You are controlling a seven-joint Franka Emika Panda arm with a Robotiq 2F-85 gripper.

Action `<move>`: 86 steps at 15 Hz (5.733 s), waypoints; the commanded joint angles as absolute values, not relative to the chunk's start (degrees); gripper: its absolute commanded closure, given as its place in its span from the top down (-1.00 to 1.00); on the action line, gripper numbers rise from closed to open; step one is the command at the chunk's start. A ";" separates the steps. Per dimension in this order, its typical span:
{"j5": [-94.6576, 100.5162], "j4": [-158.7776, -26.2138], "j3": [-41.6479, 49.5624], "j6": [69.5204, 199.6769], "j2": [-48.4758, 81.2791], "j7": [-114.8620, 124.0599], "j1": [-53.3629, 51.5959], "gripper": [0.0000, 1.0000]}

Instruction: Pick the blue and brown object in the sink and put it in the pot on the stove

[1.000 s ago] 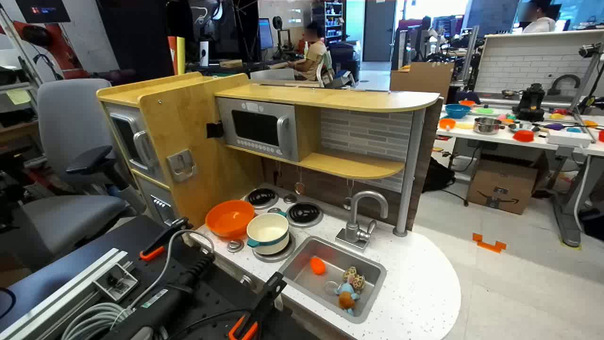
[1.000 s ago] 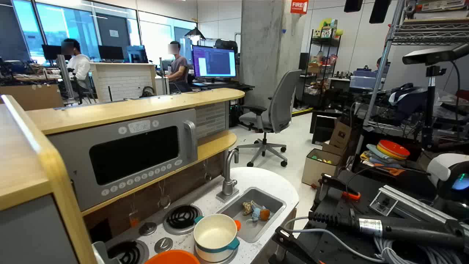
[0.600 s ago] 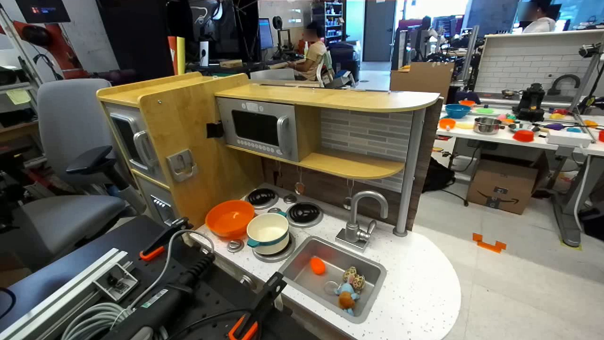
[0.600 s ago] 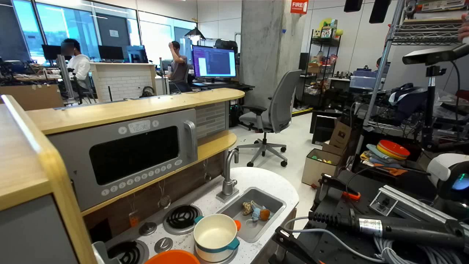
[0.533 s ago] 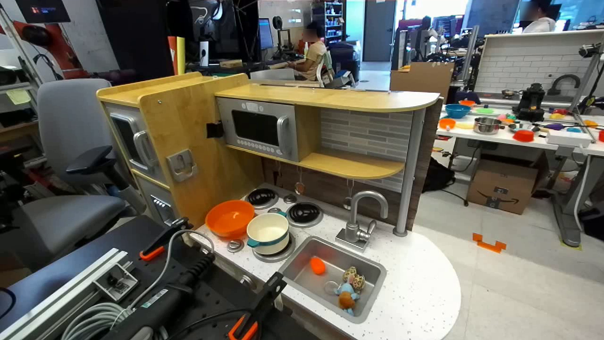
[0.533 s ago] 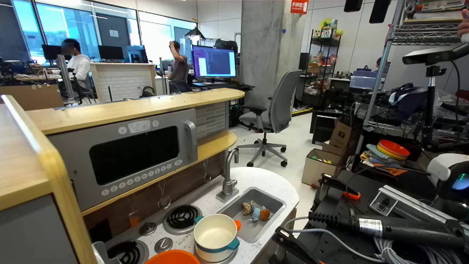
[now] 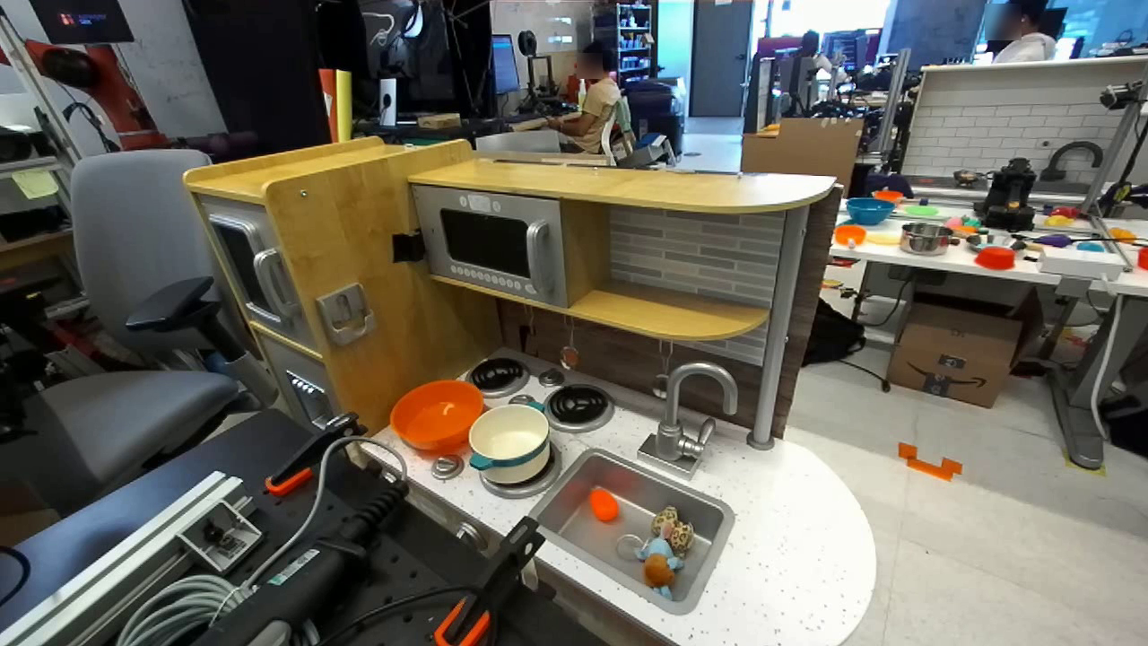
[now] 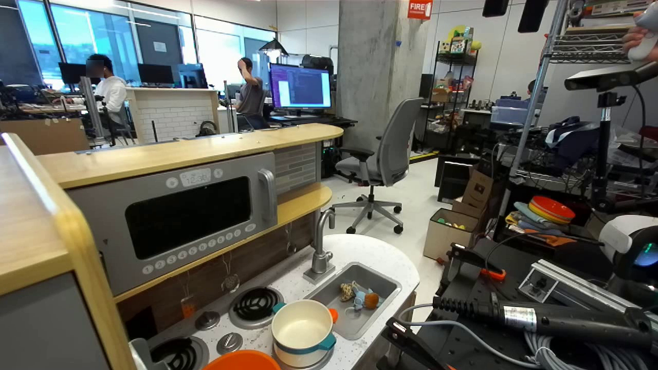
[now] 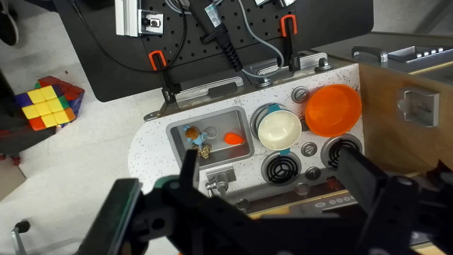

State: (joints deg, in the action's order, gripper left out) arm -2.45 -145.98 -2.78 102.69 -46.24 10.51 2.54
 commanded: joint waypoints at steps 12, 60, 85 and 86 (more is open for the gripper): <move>-1.60 -154.75 -0.69 122.35 -37.50 8.61 3.76 1.00; 1.17 -99.33 19.34 175.70 72.20 9.10 -15.49 1.00; 4.23 -89.90 13.57 168.18 78.22 5.67 -13.48 1.00; 4.29 -90.08 13.29 168.05 77.97 5.45 -13.26 1.00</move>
